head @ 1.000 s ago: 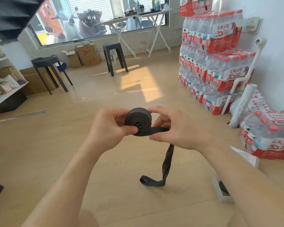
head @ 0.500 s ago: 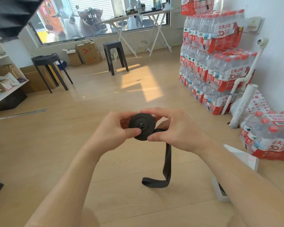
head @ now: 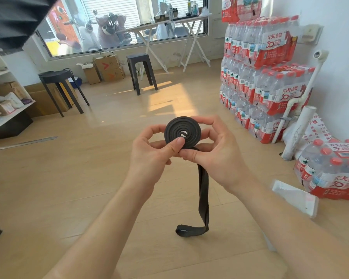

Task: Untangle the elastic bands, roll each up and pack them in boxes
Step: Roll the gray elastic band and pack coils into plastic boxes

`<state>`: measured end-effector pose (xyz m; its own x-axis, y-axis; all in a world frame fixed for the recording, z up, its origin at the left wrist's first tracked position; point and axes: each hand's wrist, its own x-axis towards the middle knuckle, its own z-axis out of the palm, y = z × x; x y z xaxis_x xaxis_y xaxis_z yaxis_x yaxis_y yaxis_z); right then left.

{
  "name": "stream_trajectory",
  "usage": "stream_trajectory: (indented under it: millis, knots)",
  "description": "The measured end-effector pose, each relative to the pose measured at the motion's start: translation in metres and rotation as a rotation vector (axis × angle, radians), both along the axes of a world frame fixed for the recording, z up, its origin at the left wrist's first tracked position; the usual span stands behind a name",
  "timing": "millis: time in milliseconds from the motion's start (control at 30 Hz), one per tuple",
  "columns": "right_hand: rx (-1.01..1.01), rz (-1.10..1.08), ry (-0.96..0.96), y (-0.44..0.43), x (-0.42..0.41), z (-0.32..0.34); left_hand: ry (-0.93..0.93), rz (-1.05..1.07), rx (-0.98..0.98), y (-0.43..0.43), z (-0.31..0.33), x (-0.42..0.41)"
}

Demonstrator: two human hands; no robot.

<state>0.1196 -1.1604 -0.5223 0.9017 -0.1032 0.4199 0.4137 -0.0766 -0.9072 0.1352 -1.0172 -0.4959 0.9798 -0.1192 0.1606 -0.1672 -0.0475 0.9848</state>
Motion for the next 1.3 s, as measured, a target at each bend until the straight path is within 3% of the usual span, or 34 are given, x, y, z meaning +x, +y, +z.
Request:
stream_trajectory:
  millis: [200, 367, 567, 933, 1000, 1133, 1300]
  knots:
    - [-0.291, 0.187, 0.184, -0.008, -0.005, 0.01, -0.059, 0.069, 0.105, 0.009, 0.008, 0.005]
    - [-0.383, 0.168, 0.223, -0.018, -0.003, 0.013, -0.048, 0.014, 0.204, 0.019, 0.011, 0.007]
    - [-0.382, 0.154, 0.227, -0.022, -0.002, 0.012, -0.016, -0.012, 0.305, 0.026, 0.011, 0.01]
    - [-0.272, 0.151, 0.281, -0.016, -0.001, 0.009, -0.175, -0.045, 0.659, 0.025, 0.007, 0.011]
    - [-0.239, 0.086, 0.271, -0.015, 0.002, 0.007, -0.194, -0.049, 0.582, 0.023, 0.006, 0.01]
    - [0.088, 0.069, 0.229, -0.016, 0.006, 0.008, -0.045, -0.093, 0.151, 0.016, 0.005, 0.009]
    - [0.334, 0.143, 0.231, -0.007, 0.007, 0.002, 0.04, -0.091, -0.016, -0.002, -0.005, 0.003]
